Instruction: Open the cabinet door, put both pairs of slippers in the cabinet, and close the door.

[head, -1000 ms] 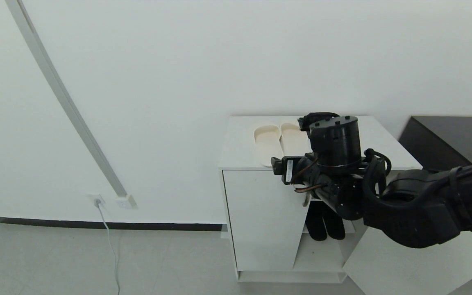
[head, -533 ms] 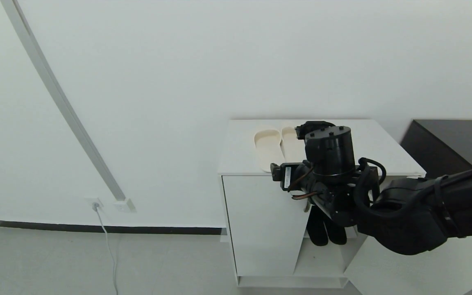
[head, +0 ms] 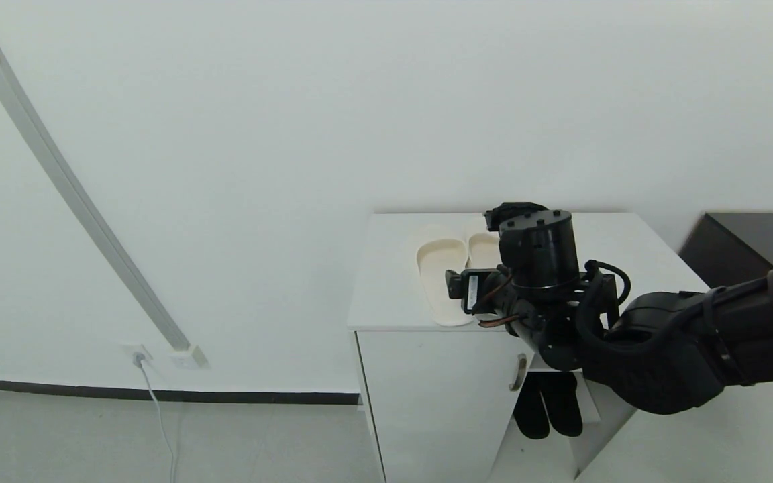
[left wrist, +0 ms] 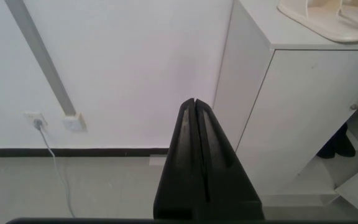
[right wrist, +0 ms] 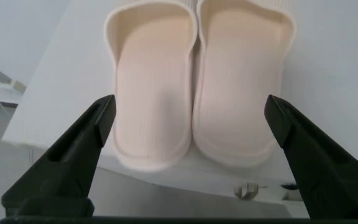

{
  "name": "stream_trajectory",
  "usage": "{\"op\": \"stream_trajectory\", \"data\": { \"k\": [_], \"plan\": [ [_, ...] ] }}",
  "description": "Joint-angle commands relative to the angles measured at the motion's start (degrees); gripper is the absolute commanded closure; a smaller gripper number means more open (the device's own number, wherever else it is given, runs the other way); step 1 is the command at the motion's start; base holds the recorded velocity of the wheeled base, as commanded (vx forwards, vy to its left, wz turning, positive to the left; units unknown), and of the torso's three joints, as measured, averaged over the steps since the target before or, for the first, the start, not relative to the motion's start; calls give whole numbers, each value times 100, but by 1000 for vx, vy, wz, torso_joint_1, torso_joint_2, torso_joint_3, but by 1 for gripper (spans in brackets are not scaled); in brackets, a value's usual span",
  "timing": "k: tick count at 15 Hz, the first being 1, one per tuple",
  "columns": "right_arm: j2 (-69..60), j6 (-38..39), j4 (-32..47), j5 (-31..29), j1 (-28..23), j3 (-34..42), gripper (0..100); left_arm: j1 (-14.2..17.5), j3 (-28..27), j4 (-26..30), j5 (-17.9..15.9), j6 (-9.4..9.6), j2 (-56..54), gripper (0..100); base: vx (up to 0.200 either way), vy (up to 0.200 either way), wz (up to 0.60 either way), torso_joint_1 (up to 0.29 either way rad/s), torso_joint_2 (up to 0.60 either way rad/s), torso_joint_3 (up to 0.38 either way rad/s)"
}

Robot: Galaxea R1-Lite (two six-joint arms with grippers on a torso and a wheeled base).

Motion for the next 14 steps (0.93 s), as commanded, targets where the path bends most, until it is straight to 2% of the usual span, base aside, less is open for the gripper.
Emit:
{"op": "stream_trajectory", "data": {
  "k": [1,9,14],
  "plan": [
    [-3,-5,-43,1,23,-2,0,-4,0,-1,4,-4,0,100,0,0,0,0,0,0],
    [568,-199,-605,45,-161,-90,0,-4,0,-1,-5,-4,0,100,0,0,0,0,0,0],
    [1245,-471,-1168,142,-416,-538,0,5,0,-1,-5,-4,0,100,0,0,0,0,0,0]
  ]
}}
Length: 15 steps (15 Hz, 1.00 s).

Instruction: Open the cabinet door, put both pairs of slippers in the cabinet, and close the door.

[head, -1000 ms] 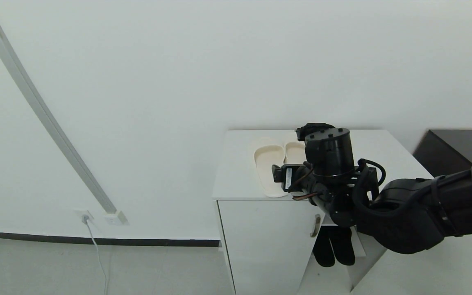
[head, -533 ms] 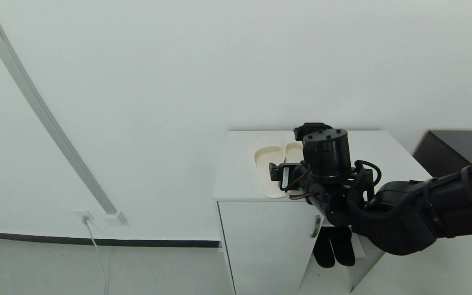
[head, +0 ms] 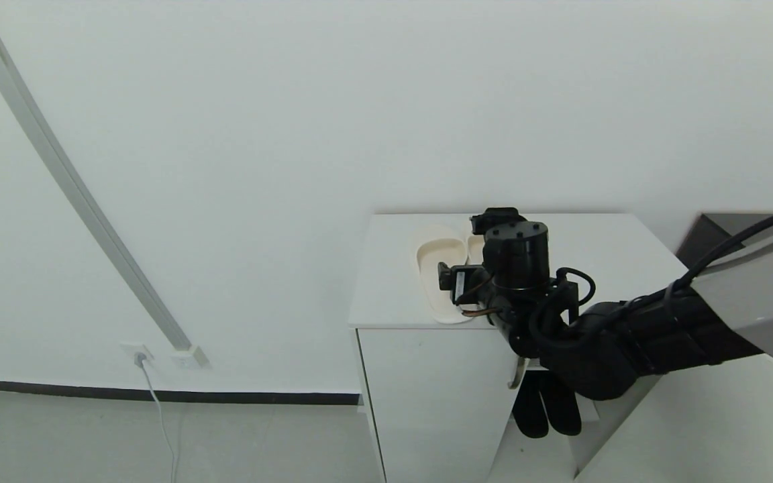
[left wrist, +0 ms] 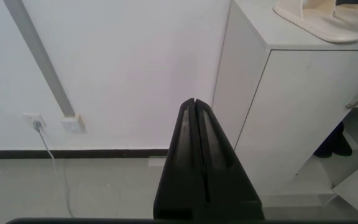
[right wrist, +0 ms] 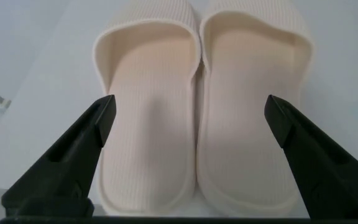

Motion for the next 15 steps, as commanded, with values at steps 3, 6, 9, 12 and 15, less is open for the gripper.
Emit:
{"op": "stream_trajectory", "data": {
  "k": [3,6,9,12,15],
  "plan": [
    [678,-252,-115,126,-207,-581,0,-9,0,-1,9,-4,0,100,0,0,0,0,0,0],
    [1047,-419,-80,126,-365,-1170,0,-9,0,-1,0,-4,9,100,0,0,0,0,0,0],
    [1381,-480,78,161,-471,-1767,0,-9,0,-1,9,-4,9,100,0,0,0,0,0,0],
    [1575,-489,166,197,-532,-2207,0,0,0,-1,9,-13,0,100,0,0,0,0,0,0],
    [1575,-489,333,276,-541,-2312,100,0,0,-1,18,-13,0,100,0,0,0,0,0,0]
  ]
}}
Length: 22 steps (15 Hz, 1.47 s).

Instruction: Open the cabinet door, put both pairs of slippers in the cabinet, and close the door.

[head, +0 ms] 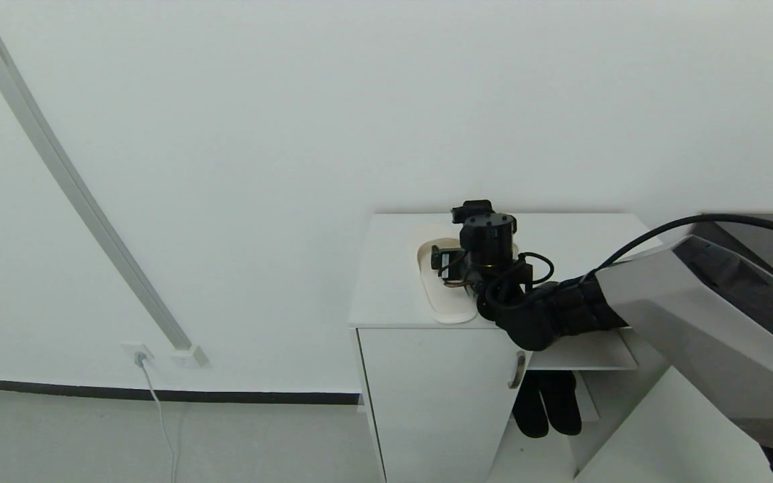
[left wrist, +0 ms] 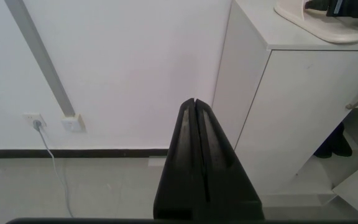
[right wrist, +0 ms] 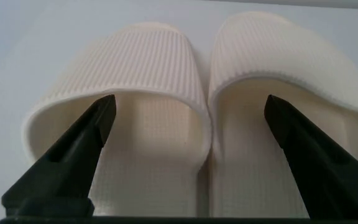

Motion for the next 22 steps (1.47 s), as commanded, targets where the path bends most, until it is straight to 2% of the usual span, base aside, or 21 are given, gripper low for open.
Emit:
{"op": "stream_trajectory", "data": {
  "k": [1,7,9,12,15,17,19,22],
  "plan": [
    [48,4,6,4,-3,-60,100,7,0,-1,-1,-4,9,100,0,0,0,0,0,0],
    [-48,-5,86,4,-3,-95,100,-1,0,-1,8,-12,9,100,0,0,0,0,0,0],
    [-435,-5,86,21,-3,221,100,-1,0,-1,8,-4,0,100,0,0,0,0,0,0],
    [-1639,-14,50,645,67,1469,100,-1,0,-1,8,-4,9,100,0,0,0,0,0,0],
    [-3054,-190,-161,1489,84,3175,100,-1,0,-1,8,-4,9,100,0,0,0,0,0,0],
    [-3731,-260,-213,1700,164,3983,100,7,0,-1,8,-4,0,100,0,0,0,0,0,0],
    [-4364,-269,-222,1700,454,4792,100,-1,0,-1,8,-4,0,100,0,0,0,0,0,0],
    [-4715,-243,-231,1665,919,5319,100,-1,0,-1,8,-4,0,100,0,0,0,0,0,0]
  ]
}}
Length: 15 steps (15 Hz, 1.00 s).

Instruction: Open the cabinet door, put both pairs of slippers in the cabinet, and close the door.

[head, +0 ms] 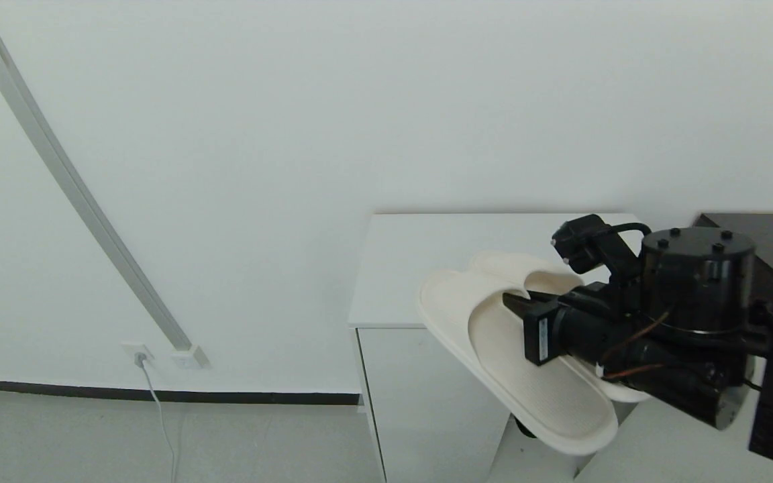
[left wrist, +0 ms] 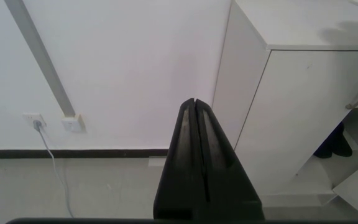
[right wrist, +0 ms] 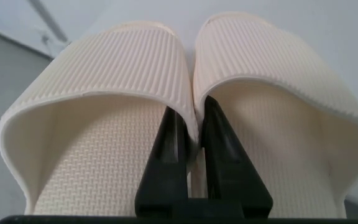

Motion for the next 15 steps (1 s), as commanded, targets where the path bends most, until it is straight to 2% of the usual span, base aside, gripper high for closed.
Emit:
{"op": "stream_trajectory", "data": {
  "k": [1,9,15],
  "plan": [
    [-527,26,-16,-13,279,354,100,-1,0,-1,2,-4,-5,100,0,0,0,0,0,0],
    [-369,123,-34,-13,499,424,100,-1,0,-1,2,-4,4,100,0,0,0,0,0,0],
    [-378,123,-34,-13,552,433,100,-1,0,-1,-7,-4,-5,100,-200,0,0,6,2,3]
  ]
}}
